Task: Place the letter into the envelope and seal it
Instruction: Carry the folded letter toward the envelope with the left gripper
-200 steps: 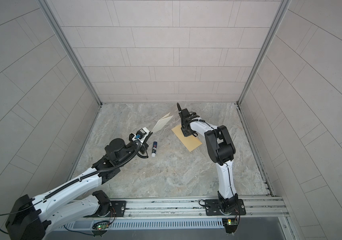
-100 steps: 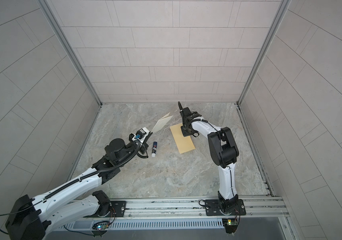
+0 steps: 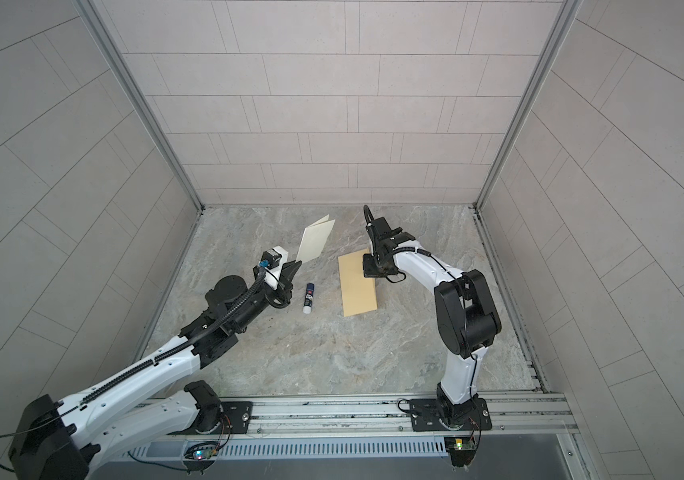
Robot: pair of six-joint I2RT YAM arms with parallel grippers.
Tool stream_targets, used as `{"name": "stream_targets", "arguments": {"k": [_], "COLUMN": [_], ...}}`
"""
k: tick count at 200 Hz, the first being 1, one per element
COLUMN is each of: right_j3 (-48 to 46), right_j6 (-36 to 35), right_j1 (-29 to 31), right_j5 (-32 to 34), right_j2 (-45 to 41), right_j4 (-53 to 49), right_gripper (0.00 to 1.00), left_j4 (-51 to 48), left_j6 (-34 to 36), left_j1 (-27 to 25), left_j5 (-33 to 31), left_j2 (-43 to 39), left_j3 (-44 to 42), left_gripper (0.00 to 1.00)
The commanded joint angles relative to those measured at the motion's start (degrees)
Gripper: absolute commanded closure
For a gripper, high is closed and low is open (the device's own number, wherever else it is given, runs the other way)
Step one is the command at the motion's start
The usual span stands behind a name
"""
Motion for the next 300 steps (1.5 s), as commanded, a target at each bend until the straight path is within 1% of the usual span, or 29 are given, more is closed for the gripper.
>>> {"name": "stream_targets", "arguments": {"k": [1, 24, 44, 72, 83, 88, 94, 109, 133, 153, 167, 196, 217, 265, 296, 300], "right_j3": [-2.3, -4.1, -5.1, -5.1, -4.7, -4.6, -4.4, -4.4, -4.4, -4.3, -3.2, -0.5, 0.9, 2.1, 2.5, 2.5], "right_j6": [4.9, 6.1, 7.0, 7.3, 6.9, 6.6, 6.5, 5.7, 4.1, 2.9, 1.8, -0.2, -1.1, -1.8, -2.1, -2.2], "right_j1": [0.6, 1.0, 1.2, 1.4, 1.4, 1.4, 1.4, 1.3, 1.6, 2.0, 3.0, 4.6, 5.6, 6.1, 6.2, 6.2], "right_j5": [-2.0, -2.4, -3.0, -3.8, -3.4, -3.0, -2.4, 0.1, 3.9, 5.8, 9.4, 14.5, 17.3, 18.4, 18.9, 18.9], "right_j2": [-1.2, -1.4, -1.3, -1.3, -1.8, -2.3, -2.9, -5.0, -7.8, -8.5, -8.2, -6.1, -4.3, -0.9, 0.5, 0.7], "right_j4": [1.5, 3.0, 4.1, 4.3, 3.6, 3.2, 2.6, 1.5, 0.7, 0.5, -0.8, -3.6, -4.7, -5.2, -5.1, -5.1], "right_gripper": [1.00, 0.98, 0.93, 0.79, 0.69, 0.64, 0.61, 0.56, 0.45, 0.39, 0.34, 0.28, 0.25, 0.23, 0.23, 0.23], "left_j4": [-1.9, -3.9, -5.0, -5.9, -6.6, -6.8, -6.8, -6.7, -6.5, -6.5, -6.5, -8.0, -8.3, -8.3, -8.6, -8.7], "left_j6": [-9.3, -13.6, -17.9, -21.3, -23.1, -24.0, -24.9, -26.3, -28.6, -31.7, -33.4, -37.3, -38.8, -43.1, -43.3, -44.8], "left_j1": [-0.8, -2.7, -4.1, -6.3, -7.0, -7.2, -7.5, -8.5, -10.3, -11.0, -11.1, -11.4, -11.4, -11.5, -11.5, -11.5], "left_j5": [-1.0, -3.6, -5.3, -6.8, -7.9, -8.1, -8.1, -8.1, -9.0, -9.6, -9.7, -10.5, -9.1, -7.1, -5.9, -5.9], "left_j2": [-0.1, 1.4, 3.1, 5.8, 6.8, 7.3, 7.9, 9.3, 12.2, 14.6, 16.1, 18.4, 20.1, 24.0, 26.0, 26.3], "left_j3": [1.6, 1.6, 1.5, 1.6, 1.7, 1.8, 1.8, 1.9, 2.3, 2.6, 2.9, 3.8, 4.6, 5.8, 6.6, 6.7], "left_gripper": [1.00, 1.00, 1.00, 1.00, 1.00, 1.00, 1.00, 1.00, 1.00, 1.00, 1.00, 1.00, 1.00, 1.00, 1.00, 1.00]}}
